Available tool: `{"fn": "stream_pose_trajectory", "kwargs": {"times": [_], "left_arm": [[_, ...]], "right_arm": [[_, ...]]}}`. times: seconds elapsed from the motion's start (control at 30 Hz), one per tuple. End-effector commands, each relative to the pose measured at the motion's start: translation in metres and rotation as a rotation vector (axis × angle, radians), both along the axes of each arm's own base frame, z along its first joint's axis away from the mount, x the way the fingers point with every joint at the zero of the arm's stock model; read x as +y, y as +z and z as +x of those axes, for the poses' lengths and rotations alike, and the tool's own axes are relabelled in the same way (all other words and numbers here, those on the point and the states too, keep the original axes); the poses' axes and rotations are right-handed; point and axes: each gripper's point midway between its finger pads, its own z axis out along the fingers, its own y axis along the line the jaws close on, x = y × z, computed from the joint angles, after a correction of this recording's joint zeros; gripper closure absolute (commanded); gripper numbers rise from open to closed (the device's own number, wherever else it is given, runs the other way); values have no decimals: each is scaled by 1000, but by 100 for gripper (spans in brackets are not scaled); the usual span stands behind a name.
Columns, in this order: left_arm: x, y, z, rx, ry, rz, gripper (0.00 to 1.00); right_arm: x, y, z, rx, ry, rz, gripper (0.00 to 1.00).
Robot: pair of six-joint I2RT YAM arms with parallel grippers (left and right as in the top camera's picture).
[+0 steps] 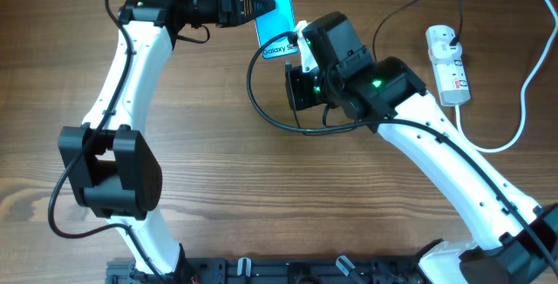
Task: Plug charger to phone and switch on socket
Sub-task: 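Push the USB-C plug up into the phone port held by left gripper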
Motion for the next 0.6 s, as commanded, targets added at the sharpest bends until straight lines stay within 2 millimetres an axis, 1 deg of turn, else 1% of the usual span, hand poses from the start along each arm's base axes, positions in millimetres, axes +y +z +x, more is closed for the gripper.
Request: {"fn": "stream_pose_trajectory", "kwargs": {"times": [0.0, 0.07, 0.13, 0.2, 0.3, 0.57], "left_arm": [[-2, 12, -8, -39, -51, -38, 96], [-3, 15, -11, -31, -71, -56, 96], [-3, 15, -11, -8, -67, -59, 96], [-2, 15, -11, -9, -69, -60, 96], [-1, 15, -11, -15, -67, -59, 96], [-3, 15, -11, -18, -72, -60, 96]], "right_arm": [[-1, -2, 2, 3, -20, -7, 96], [2, -4, 1, 19, -7, 3, 96], [3, -12, 0, 39, -5, -8, 96], [3, -13, 2, 38, -5, -11, 96], [7, -10, 3, 28, 1, 9, 96], [9, -9, 5, 22, 3, 16, 96]]}}
